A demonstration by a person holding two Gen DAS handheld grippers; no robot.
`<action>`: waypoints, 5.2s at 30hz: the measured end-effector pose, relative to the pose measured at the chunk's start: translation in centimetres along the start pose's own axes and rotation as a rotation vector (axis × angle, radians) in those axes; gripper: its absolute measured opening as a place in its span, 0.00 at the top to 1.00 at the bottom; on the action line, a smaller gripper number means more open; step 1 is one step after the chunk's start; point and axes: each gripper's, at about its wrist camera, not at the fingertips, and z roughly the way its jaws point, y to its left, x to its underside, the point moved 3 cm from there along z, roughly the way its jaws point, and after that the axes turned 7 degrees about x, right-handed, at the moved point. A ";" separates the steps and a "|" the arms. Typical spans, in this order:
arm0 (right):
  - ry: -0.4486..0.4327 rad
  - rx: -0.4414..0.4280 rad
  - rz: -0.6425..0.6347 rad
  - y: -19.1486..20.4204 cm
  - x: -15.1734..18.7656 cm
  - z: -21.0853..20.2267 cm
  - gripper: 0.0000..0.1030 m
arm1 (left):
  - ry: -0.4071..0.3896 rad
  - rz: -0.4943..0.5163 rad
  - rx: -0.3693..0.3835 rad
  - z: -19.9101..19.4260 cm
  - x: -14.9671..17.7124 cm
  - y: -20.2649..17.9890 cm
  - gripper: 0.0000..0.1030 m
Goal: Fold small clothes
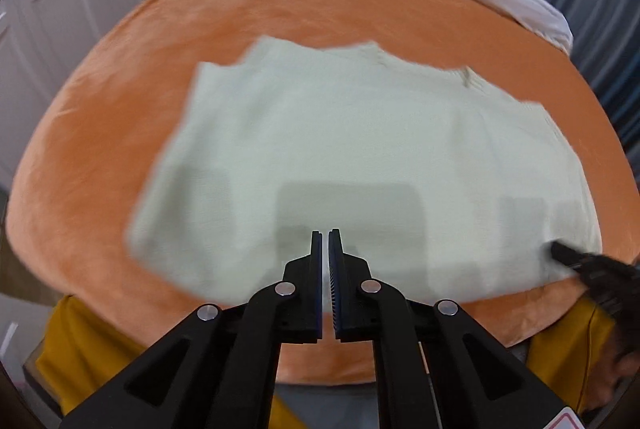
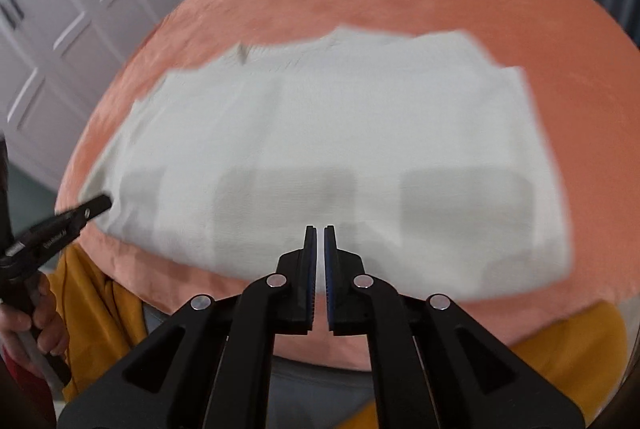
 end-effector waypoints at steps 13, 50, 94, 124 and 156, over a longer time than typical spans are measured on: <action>0.035 0.031 -0.066 3.1 -3.4 3.1 0.97 | 0.070 0.018 -0.052 4.0 0.4 -1.8 0.93; -0.136 0.175 0.215 -12.8 -14.8 4.1 0.92 | -0.058 -0.085 -0.118 10.1 -14.6 5.2 0.73; -0.025 0.030 -0.025 7.2 -7.6 2.2 0.86 | -0.154 -0.295 0.161 -3.5 0.4 11.6 0.53; 0.044 0.113 -0.090 7.3 -9.9 7.7 0.82 | 0.000 -0.272 0.001 -0.4 0.8 10.9 0.65; -0.040 -0.062 0.052 5.1 -8.5 5.5 0.62 | -0.088 -0.390 0.143 -3.2 -3.5 6.2 0.81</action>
